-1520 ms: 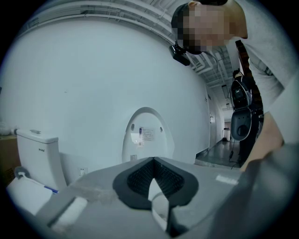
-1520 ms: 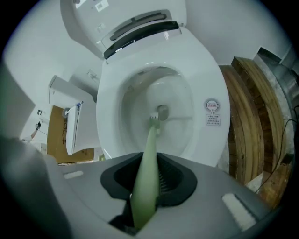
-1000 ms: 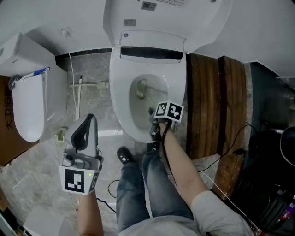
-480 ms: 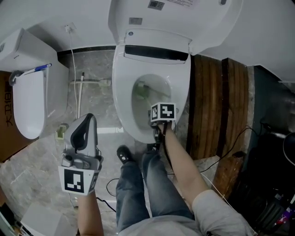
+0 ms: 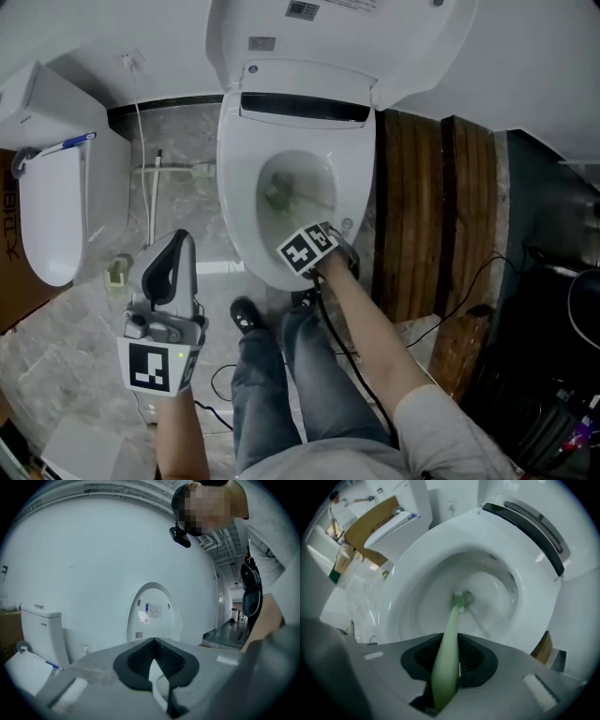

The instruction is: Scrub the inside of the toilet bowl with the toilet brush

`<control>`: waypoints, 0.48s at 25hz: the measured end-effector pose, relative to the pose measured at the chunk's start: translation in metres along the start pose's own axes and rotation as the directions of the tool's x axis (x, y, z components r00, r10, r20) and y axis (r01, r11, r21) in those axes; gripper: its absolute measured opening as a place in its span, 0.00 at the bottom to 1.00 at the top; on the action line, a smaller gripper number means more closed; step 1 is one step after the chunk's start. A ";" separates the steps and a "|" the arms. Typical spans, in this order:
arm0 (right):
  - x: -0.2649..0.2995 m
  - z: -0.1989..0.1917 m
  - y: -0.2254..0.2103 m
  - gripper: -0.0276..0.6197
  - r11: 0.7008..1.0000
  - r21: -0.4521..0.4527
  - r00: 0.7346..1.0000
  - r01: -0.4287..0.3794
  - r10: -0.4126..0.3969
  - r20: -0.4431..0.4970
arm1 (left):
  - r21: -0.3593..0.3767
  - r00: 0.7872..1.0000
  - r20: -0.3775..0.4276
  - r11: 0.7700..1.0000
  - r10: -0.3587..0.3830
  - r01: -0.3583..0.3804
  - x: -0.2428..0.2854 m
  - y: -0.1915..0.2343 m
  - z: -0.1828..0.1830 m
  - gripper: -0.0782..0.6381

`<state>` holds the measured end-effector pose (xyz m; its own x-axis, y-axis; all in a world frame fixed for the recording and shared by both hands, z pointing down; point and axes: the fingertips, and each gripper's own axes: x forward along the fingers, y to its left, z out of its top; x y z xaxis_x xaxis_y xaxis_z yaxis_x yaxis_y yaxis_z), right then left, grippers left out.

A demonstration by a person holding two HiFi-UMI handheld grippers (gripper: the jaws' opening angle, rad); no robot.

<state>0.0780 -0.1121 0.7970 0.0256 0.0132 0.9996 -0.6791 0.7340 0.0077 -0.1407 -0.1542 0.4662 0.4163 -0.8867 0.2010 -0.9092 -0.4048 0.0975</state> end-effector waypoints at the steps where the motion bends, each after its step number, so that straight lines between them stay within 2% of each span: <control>1: 0.001 -0.002 -0.002 0.17 0.998 -0.064 1.000 0.029 -0.029 -0.011 | 0.000 1.000 -0.001 1.000 0.000 0.000 0.001 -0.001 0.000 0.11; 3: 0.002 -0.007 -0.007 0.17 0.976 -0.198 0.995 0.087 -0.095 -0.031 | -0.002 1.000 -0.002 1.000 0.000 0.000 0.002 -0.004 -0.001 0.11; 6: 0.004 -0.015 -0.016 0.17 0.920 -0.359 0.982 0.158 -0.185 -0.043 | -0.002 1.000 -0.003 1.000 0.004 -0.004 0.003 -0.008 -0.001 0.11; 10: 0.006 -0.024 -0.033 0.16 0.854 -0.471 0.960 0.221 -0.276 -0.050 | 0.000 1.000 -0.003 1.000 0.013 -0.013 0.006 -0.010 0.000 0.11; 12: 0.006 -0.027 -0.040 0.16 0.850 -0.474 0.957 0.228 -0.285 -0.050 | 0.000 1.000 -0.003 1.000 0.016 -0.016 0.008 -0.012 0.000 0.11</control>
<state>0.1252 -0.1232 0.8022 0.2549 -0.1623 0.9532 -0.2237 0.9492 0.2215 -0.1267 -0.1562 0.4669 0.4020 -0.8924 0.2050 -0.9156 -0.3908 0.0944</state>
